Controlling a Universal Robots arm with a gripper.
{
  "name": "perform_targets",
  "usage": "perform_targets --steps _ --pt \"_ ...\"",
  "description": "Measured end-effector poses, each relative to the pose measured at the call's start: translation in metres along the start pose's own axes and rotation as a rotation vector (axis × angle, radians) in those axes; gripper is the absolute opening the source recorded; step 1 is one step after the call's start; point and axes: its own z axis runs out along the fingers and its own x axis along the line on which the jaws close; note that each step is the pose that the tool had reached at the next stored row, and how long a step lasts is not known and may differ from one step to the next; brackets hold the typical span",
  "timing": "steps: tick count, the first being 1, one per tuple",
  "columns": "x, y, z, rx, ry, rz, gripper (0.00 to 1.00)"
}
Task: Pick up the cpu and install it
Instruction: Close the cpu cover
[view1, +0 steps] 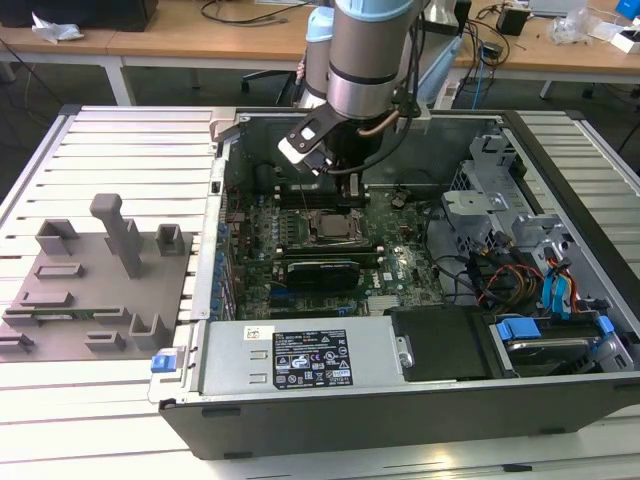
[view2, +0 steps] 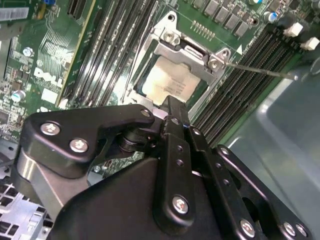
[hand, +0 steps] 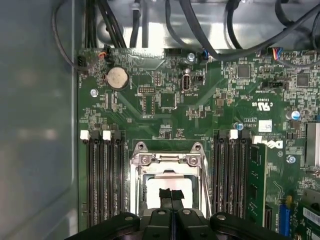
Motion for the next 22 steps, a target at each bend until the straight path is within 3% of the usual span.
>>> perform_targets --steps 6,20,22 --pt "-0.0007 -0.0025 0.0027 0.0000 0.0000 -0.004 0.11" --pt "-0.0007 -0.0286 0.0122 0.0000 -0.0001 -0.004 0.11" --pt "-0.0007 -0.0295 0.0123 0.0002 -0.0002 -0.004 0.11"
